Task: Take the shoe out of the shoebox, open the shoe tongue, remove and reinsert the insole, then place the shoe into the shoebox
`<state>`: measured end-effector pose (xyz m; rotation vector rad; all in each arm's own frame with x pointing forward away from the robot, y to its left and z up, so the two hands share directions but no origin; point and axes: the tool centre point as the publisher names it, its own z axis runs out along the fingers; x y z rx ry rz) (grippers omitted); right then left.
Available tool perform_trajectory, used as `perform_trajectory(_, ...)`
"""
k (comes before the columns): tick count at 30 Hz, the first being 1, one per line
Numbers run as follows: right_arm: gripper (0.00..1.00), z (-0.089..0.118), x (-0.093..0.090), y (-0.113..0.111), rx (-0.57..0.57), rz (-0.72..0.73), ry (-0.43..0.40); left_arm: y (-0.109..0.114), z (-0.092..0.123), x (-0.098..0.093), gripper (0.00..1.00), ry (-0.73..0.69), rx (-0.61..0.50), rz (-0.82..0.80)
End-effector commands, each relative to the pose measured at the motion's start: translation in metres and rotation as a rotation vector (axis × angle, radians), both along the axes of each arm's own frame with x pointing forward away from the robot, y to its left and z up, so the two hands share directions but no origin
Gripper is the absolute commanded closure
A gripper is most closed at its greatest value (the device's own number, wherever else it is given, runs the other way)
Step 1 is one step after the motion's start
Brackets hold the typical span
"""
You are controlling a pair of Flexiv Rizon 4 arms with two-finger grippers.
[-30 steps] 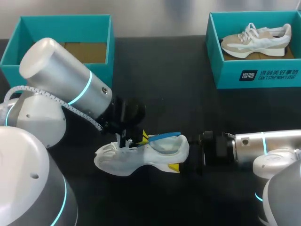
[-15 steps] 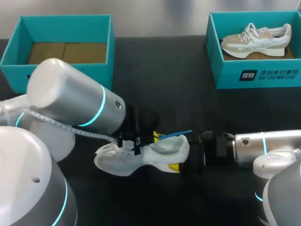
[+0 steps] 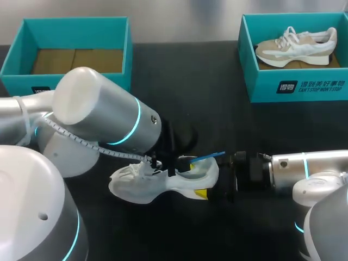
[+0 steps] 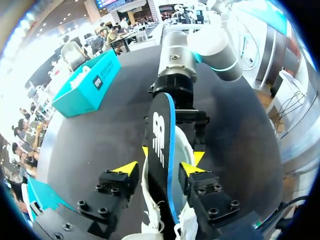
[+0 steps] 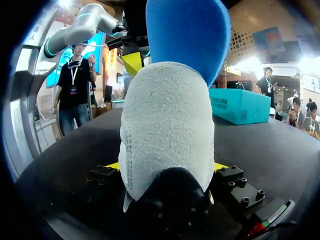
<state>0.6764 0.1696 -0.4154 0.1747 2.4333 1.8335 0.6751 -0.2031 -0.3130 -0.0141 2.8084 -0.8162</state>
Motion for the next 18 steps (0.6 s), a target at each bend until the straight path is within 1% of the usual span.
perform_trajectory(1, 1.0, -0.001, -0.001, 0.0, -0.005, 0.001, 0.002, 0.012, 0.009, -0.008, 0.0, -0.007, -0.007, 0.009)
perform_trajectory(11, 1.0, -0.001, -0.001, 0.0, -0.005, 0.001, 0.002, 0.005, 0.015, -0.02, 0.0, -0.089, -0.02, 0.089)
perform_trajectory(15, 1.0, -0.001, -0.001, 0.0, -0.005, 0.001, 0.002, 0.004, 0.018, -0.022, 0.0, -0.106, -0.026, 0.105)
perform_trajectory(18, 1.0, -0.001, -0.001, 0.0, -0.005, 0.001, 0.002, 0.003, 0.018, -0.019, 0.0, -0.114, -0.02, 0.121)
